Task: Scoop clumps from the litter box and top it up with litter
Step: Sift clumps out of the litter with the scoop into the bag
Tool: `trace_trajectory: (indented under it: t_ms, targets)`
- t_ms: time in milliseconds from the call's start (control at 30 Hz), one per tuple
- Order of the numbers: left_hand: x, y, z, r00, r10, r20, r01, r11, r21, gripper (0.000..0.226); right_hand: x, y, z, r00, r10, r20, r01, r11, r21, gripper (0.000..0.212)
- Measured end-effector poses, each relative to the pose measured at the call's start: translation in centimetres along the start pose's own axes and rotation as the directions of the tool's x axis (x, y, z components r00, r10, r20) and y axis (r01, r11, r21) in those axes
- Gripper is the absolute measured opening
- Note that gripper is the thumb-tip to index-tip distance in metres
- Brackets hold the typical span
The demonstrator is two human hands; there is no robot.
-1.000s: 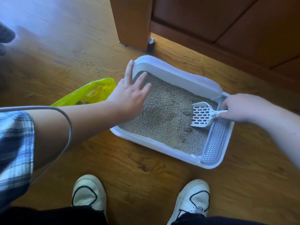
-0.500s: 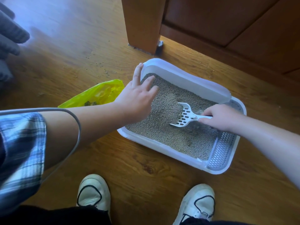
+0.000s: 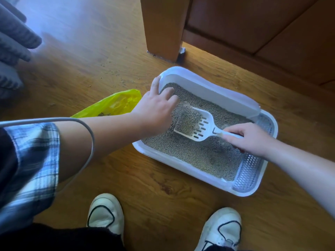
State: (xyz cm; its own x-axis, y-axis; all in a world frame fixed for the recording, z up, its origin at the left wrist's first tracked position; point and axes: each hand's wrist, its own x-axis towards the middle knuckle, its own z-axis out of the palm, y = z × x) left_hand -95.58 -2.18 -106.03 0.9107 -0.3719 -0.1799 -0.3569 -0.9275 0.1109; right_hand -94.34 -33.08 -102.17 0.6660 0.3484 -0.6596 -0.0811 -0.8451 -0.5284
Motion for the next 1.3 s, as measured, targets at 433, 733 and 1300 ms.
trace_trajectory:
  t_ms: [433,733,1300]
  targets:
    - [0.1,0.1,-0.3,0.998,-0.019,0.058,0.018,1.0,0.015,0.054,-0.6,0.4,0.1,0.998,-0.036,-0.059,0.043,0.991,0.127,0.01]
    - [0.2,0.1,0.0,0.996,-0.034,0.079,0.032,0.999,0.021,0.052,-0.7,0.3,0.3,0.996,-0.055,-0.075,0.064,0.99,0.127,0.009]
    - [-1.0,-2.3,-4.0,0.984,-0.101,-0.149,0.055,0.958,-0.281,0.049,-0.5,-3.8,-2.0,0.96,-0.194,-0.2,0.228,0.959,0.165,0.014]
